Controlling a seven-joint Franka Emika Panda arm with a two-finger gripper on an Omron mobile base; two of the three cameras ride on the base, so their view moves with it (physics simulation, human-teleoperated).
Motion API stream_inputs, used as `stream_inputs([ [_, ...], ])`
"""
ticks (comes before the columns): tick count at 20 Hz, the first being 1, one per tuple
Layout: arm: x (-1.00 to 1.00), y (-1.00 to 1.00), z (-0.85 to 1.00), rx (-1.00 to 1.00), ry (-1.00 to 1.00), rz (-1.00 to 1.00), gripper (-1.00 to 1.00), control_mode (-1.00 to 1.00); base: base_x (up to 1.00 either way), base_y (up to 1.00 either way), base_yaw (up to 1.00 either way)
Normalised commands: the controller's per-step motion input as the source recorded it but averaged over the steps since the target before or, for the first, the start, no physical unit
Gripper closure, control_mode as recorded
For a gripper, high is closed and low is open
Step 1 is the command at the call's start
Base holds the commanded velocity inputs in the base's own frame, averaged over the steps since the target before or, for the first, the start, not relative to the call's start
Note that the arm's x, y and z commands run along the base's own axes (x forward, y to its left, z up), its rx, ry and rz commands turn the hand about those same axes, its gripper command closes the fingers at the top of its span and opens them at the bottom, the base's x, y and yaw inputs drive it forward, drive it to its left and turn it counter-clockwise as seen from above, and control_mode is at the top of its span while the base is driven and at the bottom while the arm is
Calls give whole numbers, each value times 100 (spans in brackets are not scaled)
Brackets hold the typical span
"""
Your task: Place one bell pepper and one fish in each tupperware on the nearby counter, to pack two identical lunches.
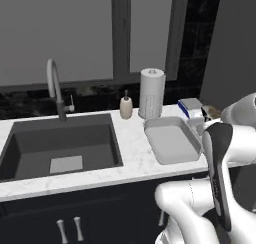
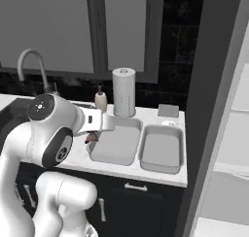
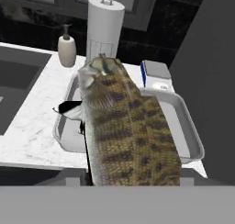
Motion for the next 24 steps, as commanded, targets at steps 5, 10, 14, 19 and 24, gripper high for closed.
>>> stream_inputs([
  [5,20,1,-6,0,1,0,100,-100,80,0,-5],
  [10,65,2,-50,0,13,-2,100,-100,0,0,0],
  [14,23,0,-79,0,22,-4,100,-100,0,0,0],
  [19,15,0,-85,0,19,-4,100,-100,0,0,0],
  [24,40,0,-68,1,8,-1,100,-100,0,0,0],
])
